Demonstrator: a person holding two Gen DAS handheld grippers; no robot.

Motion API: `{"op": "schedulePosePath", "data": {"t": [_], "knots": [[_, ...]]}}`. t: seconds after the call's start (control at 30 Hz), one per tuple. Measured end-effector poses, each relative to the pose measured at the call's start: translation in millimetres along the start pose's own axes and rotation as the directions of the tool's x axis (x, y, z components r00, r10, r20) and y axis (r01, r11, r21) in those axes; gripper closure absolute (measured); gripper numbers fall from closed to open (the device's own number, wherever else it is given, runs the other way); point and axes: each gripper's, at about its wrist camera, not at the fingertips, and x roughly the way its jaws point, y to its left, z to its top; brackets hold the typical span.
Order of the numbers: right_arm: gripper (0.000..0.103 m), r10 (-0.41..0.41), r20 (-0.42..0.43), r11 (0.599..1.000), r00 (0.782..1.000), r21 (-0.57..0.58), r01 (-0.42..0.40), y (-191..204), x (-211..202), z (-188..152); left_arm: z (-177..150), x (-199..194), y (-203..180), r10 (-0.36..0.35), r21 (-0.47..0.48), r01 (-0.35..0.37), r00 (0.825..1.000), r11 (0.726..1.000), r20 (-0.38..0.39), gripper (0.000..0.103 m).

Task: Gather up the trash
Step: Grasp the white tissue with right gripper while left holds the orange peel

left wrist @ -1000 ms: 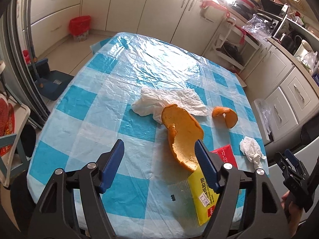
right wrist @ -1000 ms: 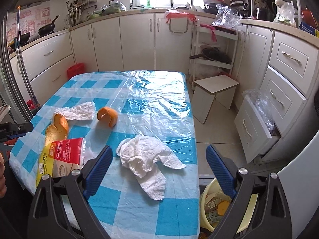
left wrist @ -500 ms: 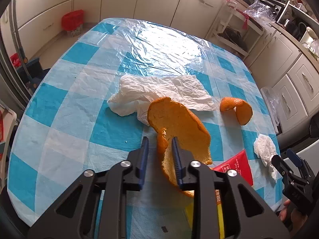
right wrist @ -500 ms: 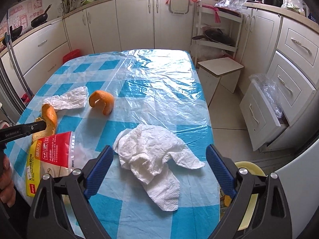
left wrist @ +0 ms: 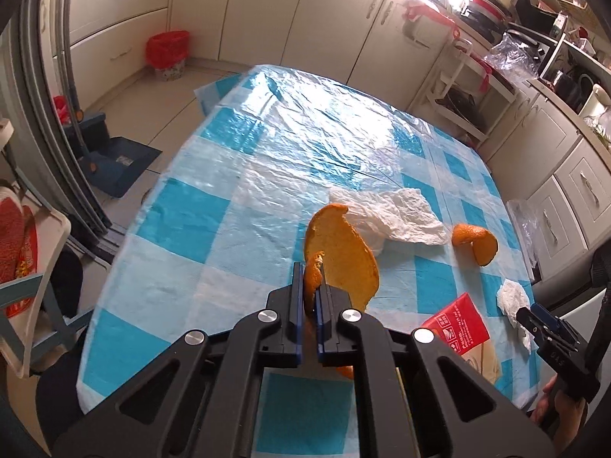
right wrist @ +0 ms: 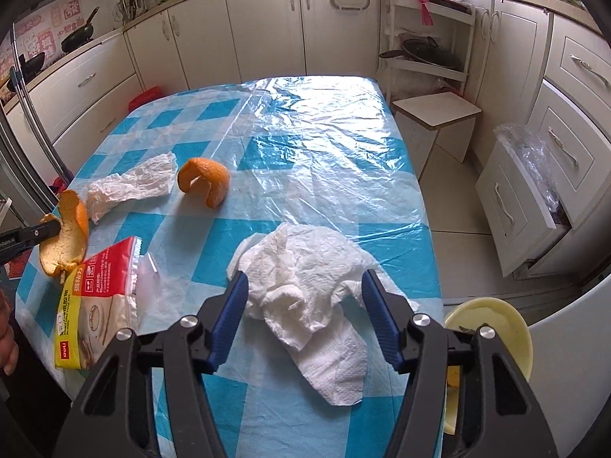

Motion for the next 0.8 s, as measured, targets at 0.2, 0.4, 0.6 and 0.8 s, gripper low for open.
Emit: {"op": "schedulePosePath", "data": {"t": [0.2, 0.4, 0.6, 0.8], "knots": [[0.042, -0.023, 0.012, 1.000, 1.000, -0.002, 0.023, 0, -1, 0, -3, 4, 17, 0.031, -0.028, -0.031, 0.999, 0.999, -0.020, 0.098], [0.037, -0.026, 0.016, 1.000, 1.000, 0.017, 0.026, -3, 1, 1, -8, 10, 17, 0.047, -0.023, -0.048, 0.998, 0.999, -0.037, 0.097], [0.038, -0.012, 0.005, 1.000, 1.000, 0.002, 0.012, 1, 6, 1, -11, 14, 18, 0.044, -0.024, -0.045, 0.998, 0.999, -0.044, 0.097], [0.066, 0.016, -0.011, 1.000, 1.000, -0.015, -0.016, 7, 8, 0, -10, 10, 18, 0.030, -0.028, -0.030, 0.999, 0.999, -0.029, 0.097]]}}
